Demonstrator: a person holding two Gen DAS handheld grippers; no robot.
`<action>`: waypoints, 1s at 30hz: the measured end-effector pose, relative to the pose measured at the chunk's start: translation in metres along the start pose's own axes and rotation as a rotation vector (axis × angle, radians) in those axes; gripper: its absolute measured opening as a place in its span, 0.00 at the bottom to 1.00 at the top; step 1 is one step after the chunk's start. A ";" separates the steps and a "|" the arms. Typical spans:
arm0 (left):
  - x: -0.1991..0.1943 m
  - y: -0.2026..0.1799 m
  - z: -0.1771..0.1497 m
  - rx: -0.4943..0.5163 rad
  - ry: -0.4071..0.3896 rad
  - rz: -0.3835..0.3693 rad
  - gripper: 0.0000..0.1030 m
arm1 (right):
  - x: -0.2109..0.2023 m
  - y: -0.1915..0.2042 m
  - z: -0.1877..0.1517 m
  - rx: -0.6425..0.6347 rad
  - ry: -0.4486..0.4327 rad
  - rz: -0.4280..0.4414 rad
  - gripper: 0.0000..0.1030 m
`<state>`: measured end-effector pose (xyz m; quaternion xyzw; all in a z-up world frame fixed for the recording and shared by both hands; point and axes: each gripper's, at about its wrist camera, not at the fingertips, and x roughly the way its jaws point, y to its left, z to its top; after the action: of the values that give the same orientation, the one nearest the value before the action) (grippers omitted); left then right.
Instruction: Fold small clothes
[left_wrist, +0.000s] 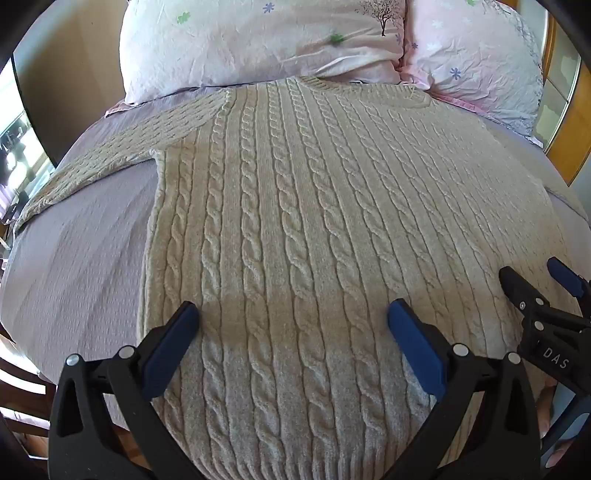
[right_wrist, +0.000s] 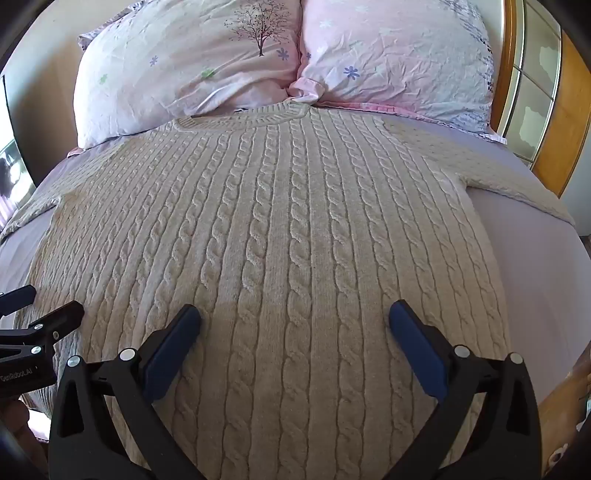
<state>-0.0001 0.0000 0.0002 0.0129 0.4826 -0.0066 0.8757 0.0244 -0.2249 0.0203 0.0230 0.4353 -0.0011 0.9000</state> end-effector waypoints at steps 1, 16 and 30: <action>0.000 0.000 0.000 0.000 -0.001 -0.001 0.98 | 0.000 0.000 0.000 -0.001 0.000 -0.001 0.99; 0.000 0.000 0.000 0.000 -0.007 0.000 0.98 | 0.000 0.000 -0.001 -0.002 -0.001 -0.001 0.99; -0.001 0.000 0.000 0.000 -0.012 0.000 0.98 | 0.000 0.000 -0.001 -0.001 -0.004 -0.002 0.99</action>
<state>-0.0004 0.0000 0.0006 0.0129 0.4774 -0.0067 0.8786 0.0237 -0.2252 0.0196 0.0220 0.4336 -0.0016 0.9008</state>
